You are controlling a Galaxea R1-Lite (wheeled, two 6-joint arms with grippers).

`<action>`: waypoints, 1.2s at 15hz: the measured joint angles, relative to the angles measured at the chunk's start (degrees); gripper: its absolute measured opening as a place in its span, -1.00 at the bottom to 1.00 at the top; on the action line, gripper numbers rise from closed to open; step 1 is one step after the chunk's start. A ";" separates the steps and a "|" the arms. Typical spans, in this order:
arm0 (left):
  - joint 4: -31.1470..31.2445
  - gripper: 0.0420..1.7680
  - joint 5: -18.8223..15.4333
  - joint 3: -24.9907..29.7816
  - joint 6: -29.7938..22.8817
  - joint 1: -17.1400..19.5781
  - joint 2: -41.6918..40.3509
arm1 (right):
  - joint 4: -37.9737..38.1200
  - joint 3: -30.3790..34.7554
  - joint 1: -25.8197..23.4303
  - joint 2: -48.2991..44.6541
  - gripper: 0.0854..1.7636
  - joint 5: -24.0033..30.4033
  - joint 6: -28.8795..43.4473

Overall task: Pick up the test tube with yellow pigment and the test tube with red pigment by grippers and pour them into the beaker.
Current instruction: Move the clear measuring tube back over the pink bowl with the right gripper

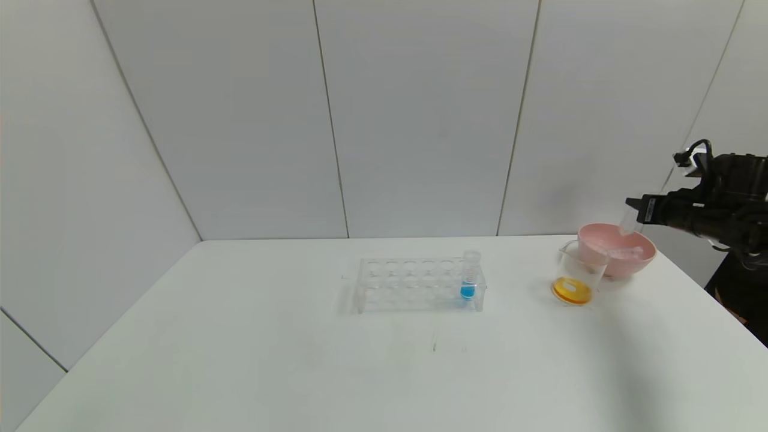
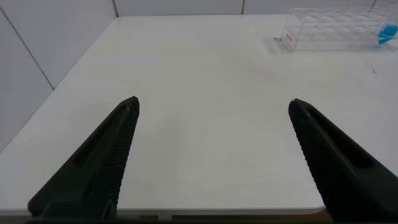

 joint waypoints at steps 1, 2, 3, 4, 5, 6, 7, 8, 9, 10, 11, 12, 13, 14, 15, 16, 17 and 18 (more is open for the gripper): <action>0.00 0.94 0.00 0.00 -0.02 0.00 0.00 | -0.32 -0.02 0.02 0.96 -0.49 -1.29 0.00; 0.00 0.94 0.00 0.00 -0.02 0.00 0.00 | -0.35 -0.16 0.02 1.73 -0.49 -2.36 -0.02; 0.00 0.94 0.00 0.00 -0.02 0.00 0.00 | -0.40 -0.33 0.15 2.47 -0.49 -2.66 -0.02; 0.00 0.94 0.00 0.00 -0.02 0.00 0.00 | -0.43 -0.38 0.20 3.00 -0.49 -2.74 -0.07; 0.00 0.94 0.00 0.00 -0.02 0.00 0.00 | -0.43 -0.43 0.26 3.28 -0.49 -2.74 -0.09; 0.00 0.94 -0.02 0.00 0.00 0.00 0.00 | -0.44 -0.49 0.30 3.52 -0.49 -2.74 -0.11; 0.00 0.94 0.00 0.00 -0.02 0.00 0.00 | -0.43 -0.60 0.34 3.69 -0.49 -2.74 -0.13; 0.00 0.94 0.00 0.00 0.00 0.00 0.00 | -0.44 -0.63 0.34 3.80 -0.49 -2.74 -0.07; 0.00 0.94 0.00 0.00 0.00 0.00 0.00 | -0.44 -0.68 0.34 3.90 -0.49 -2.77 -0.07; 0.00 0.94 0.00 0.00 -0.02 0.00 0.00 | -0.46 -0.71 0.34 3.96 -0.49 -2.72 -0.05; 0.00 0.94 0.00 0.00 -0.02 0.00 0.00 | -0.46 -0.71 0.34 4.07 -0.49 -2.74 -0.07; 0.00 0.94 0.00 0.00 -0.02 0.00 0.00 | -0.46 -0.71 0.34 4.21 -0.49 -2.72 -0.11; 0.00 0.94 0.00 0.00 -0.02 0.00 0.00 | -0.46 -0.77 0.34 4.32 -0.49 -2.68 -0.11; 0.00 0.94 0.00 0.00 0.00 0.00 0.00 | -0.46 -0.77 0.34 4.38 -0.49 -2.66 -0.11; 0.00 0.94 0.00 0.00 0.00 0.00 0.00 | -0.44 -0.79 0.34 4.43 -0.49 -2.68 -0.18; 0.00 0.94 0.00 0.00 -0.02 0.00 0.00 | -0.44 -0.79 0.34 4.43 -0.41 -2.61 -0.27; 0.00 0.94 0.00 0.00 -0.02 0.00 0.00 | -0.44 -0.79 0.34 4.40 -0.25 -2.50 -0.38; 0.00 0.94 0.00 0.00 -0.02 0.00 0.00 | -0.44 -0.74 0.34 4.38 -0.11 -2.46 -0.41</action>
